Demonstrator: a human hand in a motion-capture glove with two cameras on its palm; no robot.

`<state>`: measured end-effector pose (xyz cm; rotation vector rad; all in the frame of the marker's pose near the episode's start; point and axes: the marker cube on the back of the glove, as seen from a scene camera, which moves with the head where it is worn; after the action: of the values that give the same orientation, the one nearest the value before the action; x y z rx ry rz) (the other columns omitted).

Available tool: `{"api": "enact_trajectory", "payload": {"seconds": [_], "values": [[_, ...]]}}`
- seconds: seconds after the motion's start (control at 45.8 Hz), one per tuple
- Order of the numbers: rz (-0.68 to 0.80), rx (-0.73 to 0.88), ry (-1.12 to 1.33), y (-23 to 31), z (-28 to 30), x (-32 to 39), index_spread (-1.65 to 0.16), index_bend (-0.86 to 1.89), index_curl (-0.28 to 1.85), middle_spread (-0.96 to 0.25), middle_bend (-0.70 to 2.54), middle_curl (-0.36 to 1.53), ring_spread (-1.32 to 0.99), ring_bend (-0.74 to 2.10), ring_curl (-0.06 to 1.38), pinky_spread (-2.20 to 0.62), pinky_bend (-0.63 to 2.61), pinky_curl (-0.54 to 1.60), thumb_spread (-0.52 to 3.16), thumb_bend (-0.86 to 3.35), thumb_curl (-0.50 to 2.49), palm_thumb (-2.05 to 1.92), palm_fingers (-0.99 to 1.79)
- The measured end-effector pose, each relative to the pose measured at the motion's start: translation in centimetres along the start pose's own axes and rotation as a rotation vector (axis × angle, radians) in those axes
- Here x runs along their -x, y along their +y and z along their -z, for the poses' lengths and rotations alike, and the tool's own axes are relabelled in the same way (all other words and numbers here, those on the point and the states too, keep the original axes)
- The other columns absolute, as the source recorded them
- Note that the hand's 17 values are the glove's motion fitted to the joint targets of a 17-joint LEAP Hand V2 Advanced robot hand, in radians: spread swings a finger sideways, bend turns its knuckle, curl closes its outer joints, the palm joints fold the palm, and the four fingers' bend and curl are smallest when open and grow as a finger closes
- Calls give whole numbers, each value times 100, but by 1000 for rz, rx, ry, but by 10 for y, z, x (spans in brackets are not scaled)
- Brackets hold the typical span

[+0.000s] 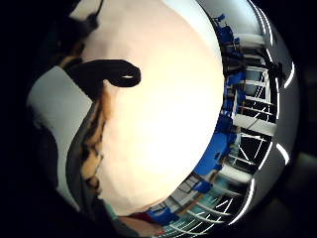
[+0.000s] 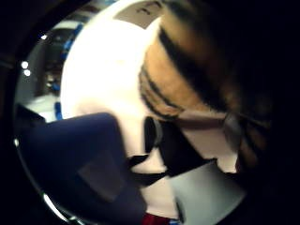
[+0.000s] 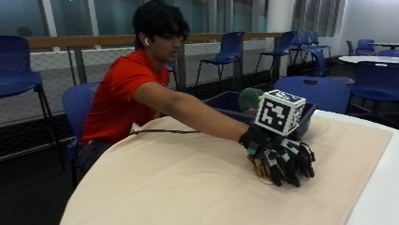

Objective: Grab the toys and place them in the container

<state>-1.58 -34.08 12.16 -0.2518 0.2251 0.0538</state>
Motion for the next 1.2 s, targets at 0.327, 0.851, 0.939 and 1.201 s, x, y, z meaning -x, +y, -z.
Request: {"api": "enact_trajectory", "payload": {"seconds": [0.327,0.851,0.939,1.201], "values": [[-14,-126,-17,38,31,-13,-43,22,20,-33,65,35,-37,94,45,-37,101,28,105,25,51,62,98],[387,-252,-71,210,187,138,-45,20,30,-43,74,50,-46,103,52,-44,93,35,70,23,75,70,109],[362,-195,-110,219,173,155,-46,19,32,-44,73,51,-47,102,52,-45,93,36,68,22,78,69,103],[371,4,-132,237,136,155,-39,3,29,-27,33,43,-25,62,46,-19,120,46,104,0,65,33,-18]]}}
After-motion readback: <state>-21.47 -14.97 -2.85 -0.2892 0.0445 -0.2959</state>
